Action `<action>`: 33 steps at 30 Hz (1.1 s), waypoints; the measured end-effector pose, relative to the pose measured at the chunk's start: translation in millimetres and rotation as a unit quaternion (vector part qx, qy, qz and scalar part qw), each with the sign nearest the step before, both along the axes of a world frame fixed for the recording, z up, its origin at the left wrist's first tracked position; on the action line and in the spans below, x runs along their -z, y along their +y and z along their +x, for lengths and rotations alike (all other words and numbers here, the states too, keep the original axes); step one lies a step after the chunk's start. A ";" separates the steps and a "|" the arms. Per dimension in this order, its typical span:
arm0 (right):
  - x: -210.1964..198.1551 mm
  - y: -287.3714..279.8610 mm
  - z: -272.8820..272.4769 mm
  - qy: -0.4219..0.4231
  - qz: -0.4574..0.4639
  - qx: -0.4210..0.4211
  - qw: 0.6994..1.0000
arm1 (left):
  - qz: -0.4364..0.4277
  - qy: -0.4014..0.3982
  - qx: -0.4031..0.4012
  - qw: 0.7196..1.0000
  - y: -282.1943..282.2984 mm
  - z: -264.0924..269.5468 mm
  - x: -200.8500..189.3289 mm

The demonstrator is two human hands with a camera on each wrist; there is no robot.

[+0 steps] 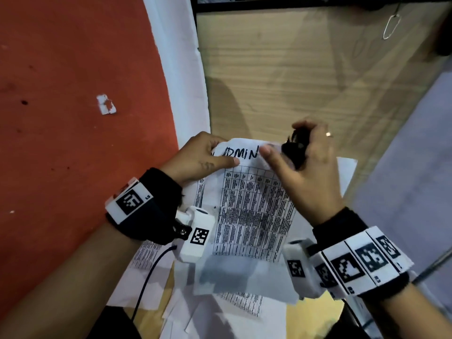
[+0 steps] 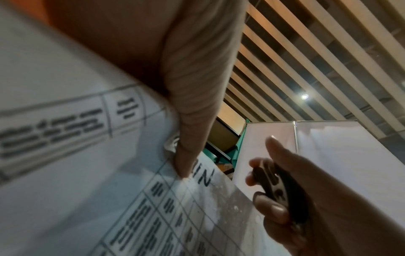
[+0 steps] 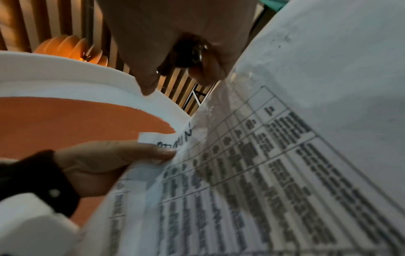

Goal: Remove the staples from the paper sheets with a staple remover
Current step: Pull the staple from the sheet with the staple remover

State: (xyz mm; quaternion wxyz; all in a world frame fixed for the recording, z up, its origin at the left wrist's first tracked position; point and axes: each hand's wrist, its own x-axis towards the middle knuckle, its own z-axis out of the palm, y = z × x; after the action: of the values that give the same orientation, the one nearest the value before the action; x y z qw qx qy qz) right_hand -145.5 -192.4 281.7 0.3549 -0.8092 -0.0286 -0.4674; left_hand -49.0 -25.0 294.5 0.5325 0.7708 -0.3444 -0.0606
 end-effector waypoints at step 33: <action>8.3 14.8 12.7 -0.015 -0.275 -0.057 0.960 | 0.020 -0.021 -0.032 0.999 -6.8 -5.3 0.3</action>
State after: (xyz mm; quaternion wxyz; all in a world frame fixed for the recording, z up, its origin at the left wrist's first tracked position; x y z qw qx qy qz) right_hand -132.8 -177.7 273.4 0.1444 -0.8656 -0.2077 -0.4321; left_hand -54.2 -31.8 294.2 0.5111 0.7932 -0.3292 -0.0340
